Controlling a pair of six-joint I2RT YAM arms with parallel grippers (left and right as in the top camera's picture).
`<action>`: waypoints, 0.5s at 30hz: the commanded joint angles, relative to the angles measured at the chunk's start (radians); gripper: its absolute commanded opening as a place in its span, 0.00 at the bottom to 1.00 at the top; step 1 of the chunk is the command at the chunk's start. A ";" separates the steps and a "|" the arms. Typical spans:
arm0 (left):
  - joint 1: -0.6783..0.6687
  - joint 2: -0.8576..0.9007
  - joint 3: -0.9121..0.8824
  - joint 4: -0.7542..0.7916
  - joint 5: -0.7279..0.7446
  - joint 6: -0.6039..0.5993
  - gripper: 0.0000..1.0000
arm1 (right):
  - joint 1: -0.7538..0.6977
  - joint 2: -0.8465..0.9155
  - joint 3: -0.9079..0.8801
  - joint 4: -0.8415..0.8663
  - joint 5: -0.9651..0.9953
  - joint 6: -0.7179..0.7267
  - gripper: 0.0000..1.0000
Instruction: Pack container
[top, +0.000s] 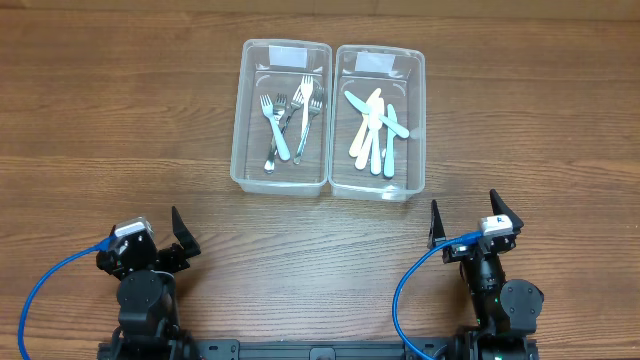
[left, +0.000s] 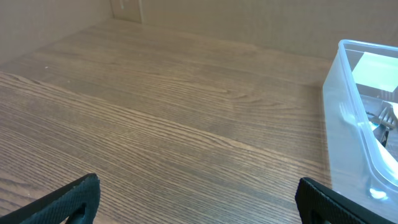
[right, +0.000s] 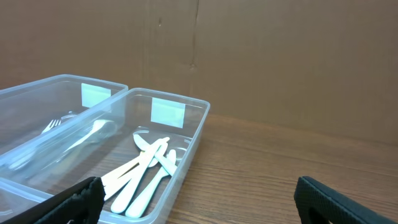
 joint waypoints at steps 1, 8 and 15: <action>0.003 -0.012 -0.007 0.005 -0.010 -0.018 1.00 | 0.004 -0.005 -0.010 0.006 0.058 0.057 1.00; 0.003 -0.012 -0.007 0.005 -0.010 -0.018 1.00 | 0.002 0.000 -0.010 -0.002 0.311 0.313 1.00; 0.003 -0.012 -0.007 0.005 -0.010 -0.018 1.00 | 0.002 0.000 -0.010 -0.001 0.307 0.299 1.00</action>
